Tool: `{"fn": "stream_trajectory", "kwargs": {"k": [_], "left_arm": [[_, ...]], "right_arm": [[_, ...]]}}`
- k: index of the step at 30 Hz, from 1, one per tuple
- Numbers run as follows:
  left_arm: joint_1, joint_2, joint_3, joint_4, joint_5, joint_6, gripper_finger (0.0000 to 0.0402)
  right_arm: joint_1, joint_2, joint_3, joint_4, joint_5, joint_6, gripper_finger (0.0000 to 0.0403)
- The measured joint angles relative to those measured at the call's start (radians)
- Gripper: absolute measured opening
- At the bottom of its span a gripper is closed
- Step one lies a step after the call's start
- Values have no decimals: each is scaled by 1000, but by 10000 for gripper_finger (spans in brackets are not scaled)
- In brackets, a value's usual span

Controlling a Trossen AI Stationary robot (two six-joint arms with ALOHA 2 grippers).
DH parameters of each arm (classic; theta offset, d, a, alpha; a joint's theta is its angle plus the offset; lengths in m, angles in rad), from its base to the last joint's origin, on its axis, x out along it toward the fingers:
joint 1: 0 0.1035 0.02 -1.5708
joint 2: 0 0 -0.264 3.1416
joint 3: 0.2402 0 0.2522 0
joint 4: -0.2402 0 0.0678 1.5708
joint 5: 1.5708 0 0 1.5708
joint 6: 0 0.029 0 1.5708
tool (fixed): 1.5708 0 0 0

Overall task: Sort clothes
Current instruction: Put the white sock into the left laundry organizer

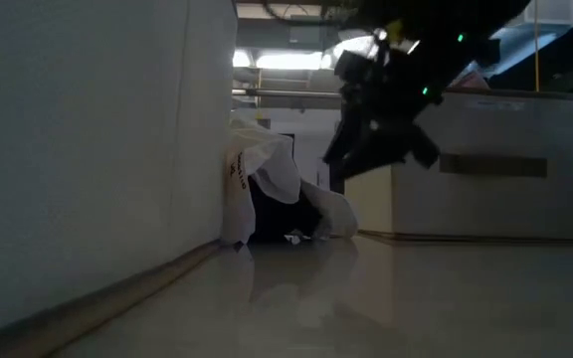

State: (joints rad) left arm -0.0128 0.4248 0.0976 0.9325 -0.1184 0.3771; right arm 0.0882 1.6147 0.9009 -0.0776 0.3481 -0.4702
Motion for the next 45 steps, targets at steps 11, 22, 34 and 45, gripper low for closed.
{"fn": "stream_trajectory", "kwargs": {"k": [11,22,34,45], "left_arm": [[0,0,0,-1,0,12,31],[0,0,0,-1,0,15,31],[0,0,0,-1,0,15,31],[0,0,0,0,0,15,31]], "right_arm": [[-4,117,0,89,55,-6,196],[-5,135,0,87,106,-48,25],[14,-6,0,74,168,-116,6],[100,-272,2,210,175,-251,4]]}}
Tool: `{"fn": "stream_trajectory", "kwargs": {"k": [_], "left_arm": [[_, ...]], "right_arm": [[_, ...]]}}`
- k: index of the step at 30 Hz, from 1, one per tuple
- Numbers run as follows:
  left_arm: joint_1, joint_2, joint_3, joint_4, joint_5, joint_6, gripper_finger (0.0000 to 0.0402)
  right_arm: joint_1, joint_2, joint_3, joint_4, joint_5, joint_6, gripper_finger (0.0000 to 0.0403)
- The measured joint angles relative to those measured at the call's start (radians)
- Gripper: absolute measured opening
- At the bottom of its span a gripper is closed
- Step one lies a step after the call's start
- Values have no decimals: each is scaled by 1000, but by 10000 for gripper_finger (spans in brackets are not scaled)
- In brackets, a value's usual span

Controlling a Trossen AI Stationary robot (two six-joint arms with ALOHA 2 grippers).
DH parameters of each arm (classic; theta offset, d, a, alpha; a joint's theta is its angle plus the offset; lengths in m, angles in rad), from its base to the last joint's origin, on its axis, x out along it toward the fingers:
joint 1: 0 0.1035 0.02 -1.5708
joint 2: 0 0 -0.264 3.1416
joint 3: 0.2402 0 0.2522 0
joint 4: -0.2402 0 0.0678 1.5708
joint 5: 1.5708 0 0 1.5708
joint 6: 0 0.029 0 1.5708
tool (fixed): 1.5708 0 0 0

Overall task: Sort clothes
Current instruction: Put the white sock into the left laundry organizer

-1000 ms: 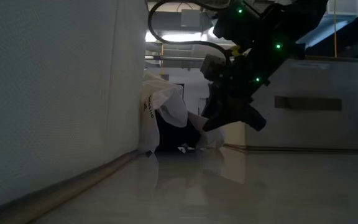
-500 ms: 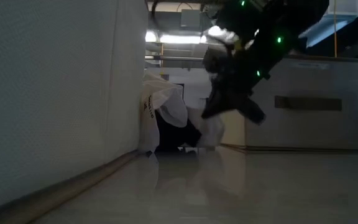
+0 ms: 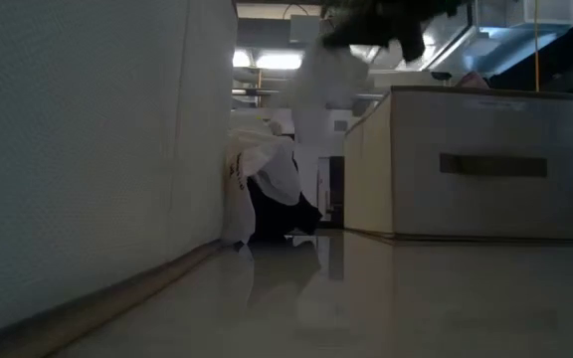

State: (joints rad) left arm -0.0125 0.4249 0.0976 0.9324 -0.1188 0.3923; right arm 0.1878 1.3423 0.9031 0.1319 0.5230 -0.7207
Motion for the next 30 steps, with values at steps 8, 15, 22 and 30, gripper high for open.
{"fn": "stream_trajectory", "kwargs": {"k": [8,15,22,30], "left_arm": [[0,0,0,0,0,0,31],[0,0,0,0,0,1,31],[0,0,0,0,0,1,31],[0,0,0,0,0,1,31]], "right_arm": [[24,-20,0,263,-192,-122,12],[22,30,0,536,-404,-125,13],[22,129,51,671,-525,-124,13],[22,309,260,513,-595,-123,14]]}}
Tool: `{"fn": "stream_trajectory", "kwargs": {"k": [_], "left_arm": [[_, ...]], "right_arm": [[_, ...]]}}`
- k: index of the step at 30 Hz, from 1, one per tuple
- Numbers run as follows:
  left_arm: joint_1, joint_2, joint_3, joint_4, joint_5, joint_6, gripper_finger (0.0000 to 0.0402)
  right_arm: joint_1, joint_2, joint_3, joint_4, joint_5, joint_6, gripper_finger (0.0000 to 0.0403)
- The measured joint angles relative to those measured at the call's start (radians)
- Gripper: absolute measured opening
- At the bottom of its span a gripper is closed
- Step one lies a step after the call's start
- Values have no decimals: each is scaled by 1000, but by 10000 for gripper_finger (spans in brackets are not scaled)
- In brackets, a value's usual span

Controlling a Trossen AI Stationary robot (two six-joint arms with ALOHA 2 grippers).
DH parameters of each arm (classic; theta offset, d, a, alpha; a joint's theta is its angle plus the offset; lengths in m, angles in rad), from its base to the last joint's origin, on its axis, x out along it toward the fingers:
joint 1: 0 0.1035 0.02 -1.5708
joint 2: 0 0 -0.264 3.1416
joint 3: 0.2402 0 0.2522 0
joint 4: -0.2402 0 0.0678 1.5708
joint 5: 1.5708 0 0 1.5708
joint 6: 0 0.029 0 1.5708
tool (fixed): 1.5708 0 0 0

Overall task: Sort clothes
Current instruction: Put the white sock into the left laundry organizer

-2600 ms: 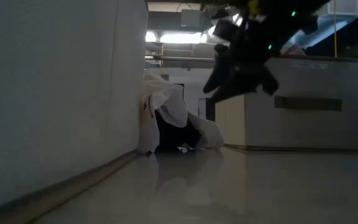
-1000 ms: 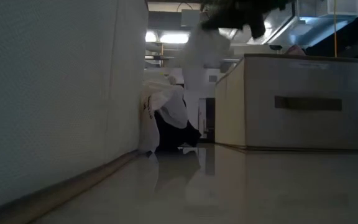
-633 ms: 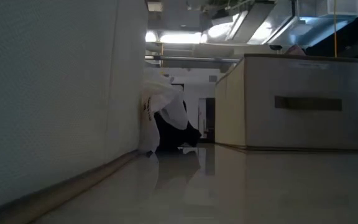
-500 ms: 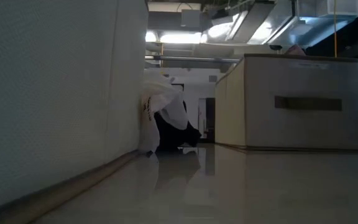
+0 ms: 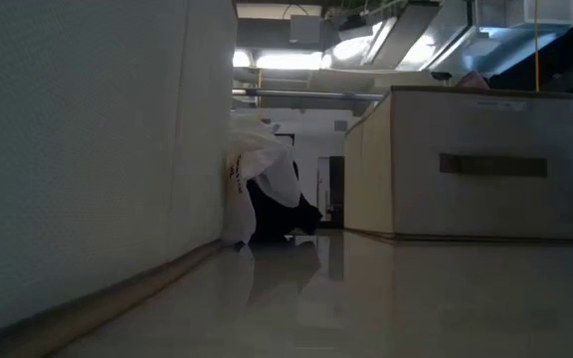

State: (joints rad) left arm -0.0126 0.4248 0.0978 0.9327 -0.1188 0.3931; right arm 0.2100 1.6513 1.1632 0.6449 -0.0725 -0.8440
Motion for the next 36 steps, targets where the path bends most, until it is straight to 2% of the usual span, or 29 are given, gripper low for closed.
{"fn": "stream_trajectory", "kwargs": {"k": [8,18,21,29,32,36], "left_arm": [[0,0,0,-1,0,0,31],[0,0,0,-1,0,4,31],[0,0,0,0,0,4,31],[0,0,0,-1,0,4,31],[0,0,0,-1,0,4,31],[0,0,0,-2,0,4,31]], "right_arm": [[0,148,121,-61,0,1,14],[0,229,121,-87,0,9,19],[0,233,121,-115,0,16,45],[0,218,120,-131,13,29,163],[0,183,120,-203,40,27,193],[0,108,120,-356,108,25,213]]}}
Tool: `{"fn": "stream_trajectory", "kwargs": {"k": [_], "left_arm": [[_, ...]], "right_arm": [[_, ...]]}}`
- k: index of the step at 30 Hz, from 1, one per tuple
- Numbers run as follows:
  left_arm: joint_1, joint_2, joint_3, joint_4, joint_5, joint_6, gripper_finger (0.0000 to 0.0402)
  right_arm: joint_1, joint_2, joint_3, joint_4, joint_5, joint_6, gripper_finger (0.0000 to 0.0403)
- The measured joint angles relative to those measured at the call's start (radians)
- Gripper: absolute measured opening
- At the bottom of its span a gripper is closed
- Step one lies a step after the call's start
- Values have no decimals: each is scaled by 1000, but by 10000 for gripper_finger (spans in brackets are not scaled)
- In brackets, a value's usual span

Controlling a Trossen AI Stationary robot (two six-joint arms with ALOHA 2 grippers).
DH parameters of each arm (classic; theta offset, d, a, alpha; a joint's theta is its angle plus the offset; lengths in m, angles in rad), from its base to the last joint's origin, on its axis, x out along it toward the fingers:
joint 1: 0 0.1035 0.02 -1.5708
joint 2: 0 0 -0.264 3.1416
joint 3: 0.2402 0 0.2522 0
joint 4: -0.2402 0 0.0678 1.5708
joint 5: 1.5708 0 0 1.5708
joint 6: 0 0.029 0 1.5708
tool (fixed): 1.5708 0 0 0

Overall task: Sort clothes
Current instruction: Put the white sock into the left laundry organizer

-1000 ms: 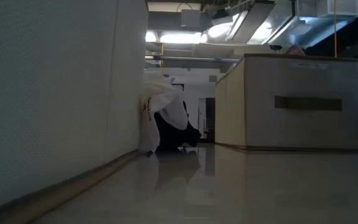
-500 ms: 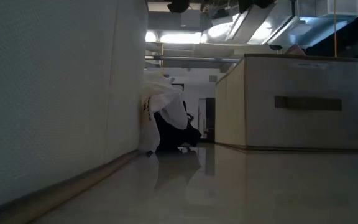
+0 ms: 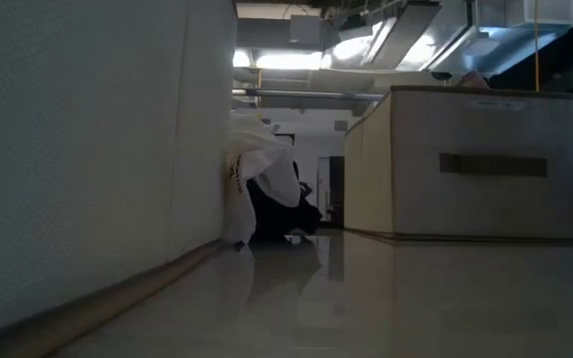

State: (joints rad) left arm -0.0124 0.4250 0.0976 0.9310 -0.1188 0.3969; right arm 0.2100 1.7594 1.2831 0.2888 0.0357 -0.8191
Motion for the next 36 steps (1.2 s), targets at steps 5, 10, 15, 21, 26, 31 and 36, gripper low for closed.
{"fn": "stream_trajectory", "kwargs": {"k": [5,10,15,21,26,31,36], "left_arm": [[0,0,0,0,0,0,31],[0,0,0,-1,0,0,31],[0,0,0,0,0,-1,31],[0,0,0,-4,0,-3,31],[0,0,0,-7,0,-4,31],[0,0,0,-5,0,-2,31],[0,0,0,3,0,-1,31]], "right_arm": [[0,-119,0,-244,85,10,218],[0,-216,0,-474,157,54,218],[0,-253,-2,-604,208,73,218],[-2,-253,-5,-672,211,74,218],[-24,-271,-126,-623,242,87,218],[-56,-306,-320,-432,241,142,218],[-53,-278,-454,-114,176,167,218]]}}
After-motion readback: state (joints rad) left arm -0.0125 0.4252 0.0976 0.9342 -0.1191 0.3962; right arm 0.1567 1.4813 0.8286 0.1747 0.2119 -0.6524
